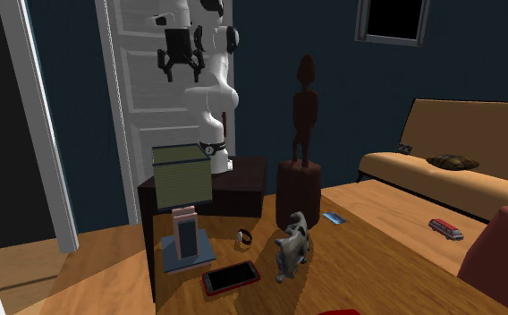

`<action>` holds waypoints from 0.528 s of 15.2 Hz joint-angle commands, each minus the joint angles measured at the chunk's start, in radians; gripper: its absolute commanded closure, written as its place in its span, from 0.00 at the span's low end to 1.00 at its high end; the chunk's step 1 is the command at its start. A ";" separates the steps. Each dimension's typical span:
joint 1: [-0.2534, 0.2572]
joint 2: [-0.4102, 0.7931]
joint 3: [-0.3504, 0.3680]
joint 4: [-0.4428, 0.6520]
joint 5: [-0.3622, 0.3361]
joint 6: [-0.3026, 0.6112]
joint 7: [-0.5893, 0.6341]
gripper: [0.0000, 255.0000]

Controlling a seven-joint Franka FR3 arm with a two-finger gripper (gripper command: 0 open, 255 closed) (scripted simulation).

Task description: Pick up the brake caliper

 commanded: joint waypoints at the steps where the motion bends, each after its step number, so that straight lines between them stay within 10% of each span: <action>1: 0.000 0.000 0.000 0.000 0.000 0.000 0.000 0.00; 8: 0.043 0.110 0.106 -0.079 0.092 0.194 0.127 0.00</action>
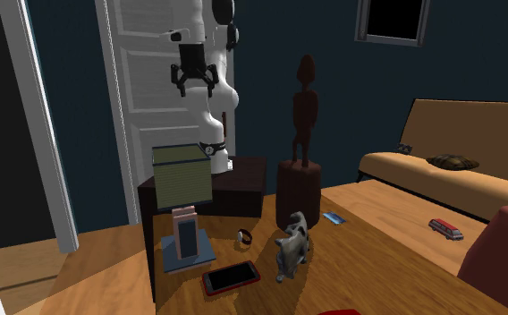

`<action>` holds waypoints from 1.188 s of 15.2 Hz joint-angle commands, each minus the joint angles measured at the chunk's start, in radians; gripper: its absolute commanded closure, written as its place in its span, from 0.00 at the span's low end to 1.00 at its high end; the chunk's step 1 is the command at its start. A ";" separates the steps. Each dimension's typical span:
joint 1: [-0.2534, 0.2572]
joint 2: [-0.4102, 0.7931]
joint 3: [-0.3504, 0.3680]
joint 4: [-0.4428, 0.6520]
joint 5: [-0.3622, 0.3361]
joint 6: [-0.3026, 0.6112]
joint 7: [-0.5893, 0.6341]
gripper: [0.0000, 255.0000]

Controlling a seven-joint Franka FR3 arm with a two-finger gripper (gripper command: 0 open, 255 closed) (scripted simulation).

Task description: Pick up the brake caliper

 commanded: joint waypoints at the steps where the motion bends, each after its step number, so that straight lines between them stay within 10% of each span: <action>1: 0.011 0.045 0.029 -0.014 0.023 0.062 0.034 0.00; 18: 0.082 0.593 0.258 0.101 0.073 0.517 0.336 0.00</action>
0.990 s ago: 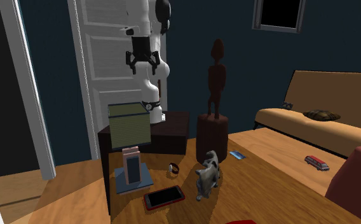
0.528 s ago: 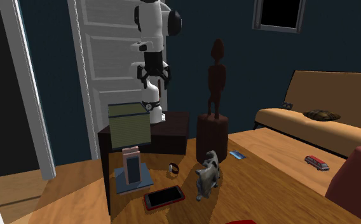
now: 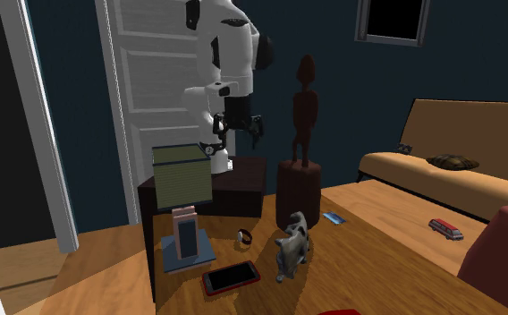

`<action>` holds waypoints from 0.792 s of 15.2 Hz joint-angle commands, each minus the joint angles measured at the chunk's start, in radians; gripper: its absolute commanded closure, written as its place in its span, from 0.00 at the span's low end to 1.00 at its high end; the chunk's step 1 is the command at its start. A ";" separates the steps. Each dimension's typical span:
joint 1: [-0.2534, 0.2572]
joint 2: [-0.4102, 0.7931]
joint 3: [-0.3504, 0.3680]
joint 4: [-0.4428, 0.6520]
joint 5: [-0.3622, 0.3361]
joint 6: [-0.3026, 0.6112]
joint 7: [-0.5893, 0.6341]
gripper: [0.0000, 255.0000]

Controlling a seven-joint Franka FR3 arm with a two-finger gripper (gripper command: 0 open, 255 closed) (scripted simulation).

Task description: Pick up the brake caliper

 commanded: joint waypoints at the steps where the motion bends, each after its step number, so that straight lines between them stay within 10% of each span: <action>1: 0.005 0.074 0.016 0.031 -0.017 0.045 0.037 0.00; 12: 0.100 0.514 0.034 0.327 -0.176 0.180 0.265 0.00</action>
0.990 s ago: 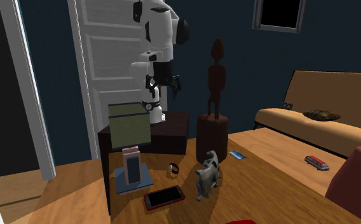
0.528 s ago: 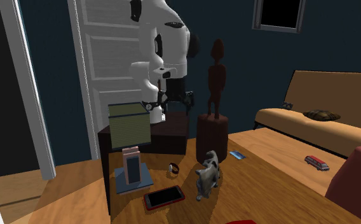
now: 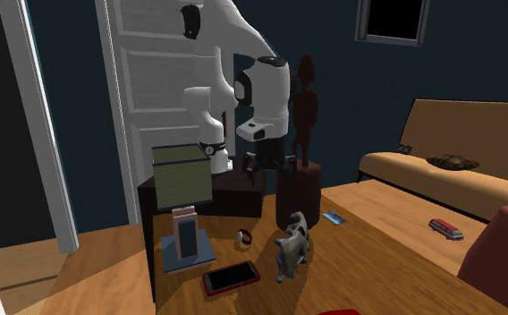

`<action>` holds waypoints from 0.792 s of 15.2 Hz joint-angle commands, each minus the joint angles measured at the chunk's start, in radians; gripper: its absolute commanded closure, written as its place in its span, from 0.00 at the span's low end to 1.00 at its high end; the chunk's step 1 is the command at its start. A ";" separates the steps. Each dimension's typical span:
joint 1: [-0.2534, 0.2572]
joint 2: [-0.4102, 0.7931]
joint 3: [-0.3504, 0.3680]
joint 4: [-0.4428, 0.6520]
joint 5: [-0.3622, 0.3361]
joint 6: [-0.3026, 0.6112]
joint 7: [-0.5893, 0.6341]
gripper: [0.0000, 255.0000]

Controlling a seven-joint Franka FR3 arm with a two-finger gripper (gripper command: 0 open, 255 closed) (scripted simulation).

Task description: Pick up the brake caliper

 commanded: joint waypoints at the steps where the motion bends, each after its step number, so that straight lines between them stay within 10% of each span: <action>1: 0.028 0.083 -0.007 0.067 -0.030 0.014 0.040 0.00; 12: 0.135 0.397 -0.056 0.359 -0.107 0.037 0.130 0.00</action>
